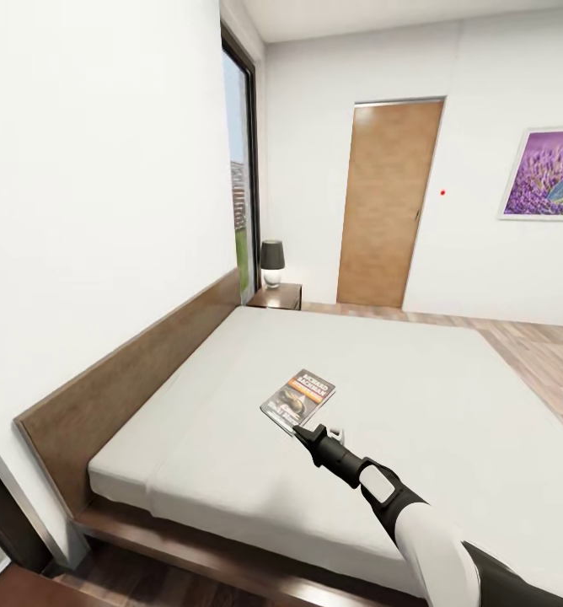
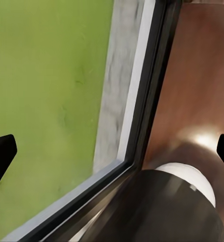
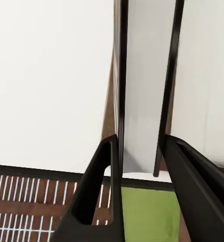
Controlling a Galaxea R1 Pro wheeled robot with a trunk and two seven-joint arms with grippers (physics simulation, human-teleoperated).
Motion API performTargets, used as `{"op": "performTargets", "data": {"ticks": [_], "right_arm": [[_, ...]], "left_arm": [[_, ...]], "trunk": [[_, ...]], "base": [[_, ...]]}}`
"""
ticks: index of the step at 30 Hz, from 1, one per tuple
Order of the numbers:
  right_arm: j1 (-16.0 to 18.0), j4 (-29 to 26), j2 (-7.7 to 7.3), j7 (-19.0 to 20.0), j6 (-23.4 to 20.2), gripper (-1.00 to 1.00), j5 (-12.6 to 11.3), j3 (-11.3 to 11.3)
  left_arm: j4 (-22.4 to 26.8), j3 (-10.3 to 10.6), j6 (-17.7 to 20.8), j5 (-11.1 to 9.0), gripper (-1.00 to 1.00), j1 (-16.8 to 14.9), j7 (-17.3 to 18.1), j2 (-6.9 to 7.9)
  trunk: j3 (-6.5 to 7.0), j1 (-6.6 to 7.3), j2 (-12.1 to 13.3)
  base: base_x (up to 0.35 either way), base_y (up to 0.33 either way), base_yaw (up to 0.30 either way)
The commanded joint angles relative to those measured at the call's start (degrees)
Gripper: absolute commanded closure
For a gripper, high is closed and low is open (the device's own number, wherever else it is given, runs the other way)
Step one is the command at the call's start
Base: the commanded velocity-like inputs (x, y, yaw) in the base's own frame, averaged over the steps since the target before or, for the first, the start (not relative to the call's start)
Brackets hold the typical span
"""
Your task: In the bedroom, move the book from the bed onto either nightstand, and place the two sandals side by side next to the bed.
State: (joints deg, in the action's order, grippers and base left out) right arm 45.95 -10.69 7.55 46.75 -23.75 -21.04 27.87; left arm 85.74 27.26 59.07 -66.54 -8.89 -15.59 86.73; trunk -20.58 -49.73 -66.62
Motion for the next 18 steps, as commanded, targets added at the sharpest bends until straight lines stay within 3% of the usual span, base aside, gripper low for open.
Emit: {"op": "performTargets", "data": {"ticks": [1,18], "right_arm": [[0.02,-0.04,0.01,0.01,-0.43,1.00,-0.31,0.10],[0.02,-0.04,0.01,0.01,-0.48,1.00,-0.31,0.16]], "left_arm": [[0.04,0.42,0.08,-0.61,-1.00,-0.33,-0.62,0.03],[0.06,0.42,0.15,-0.64,-1.00,-0.33,-2.60,-0.86]], "trunk": [[0.12,0.22,0.37],[3.17,3.96,7.19]], "base": [[0.000,0.000,0.000],[0.000,0.000,0.000]]}}
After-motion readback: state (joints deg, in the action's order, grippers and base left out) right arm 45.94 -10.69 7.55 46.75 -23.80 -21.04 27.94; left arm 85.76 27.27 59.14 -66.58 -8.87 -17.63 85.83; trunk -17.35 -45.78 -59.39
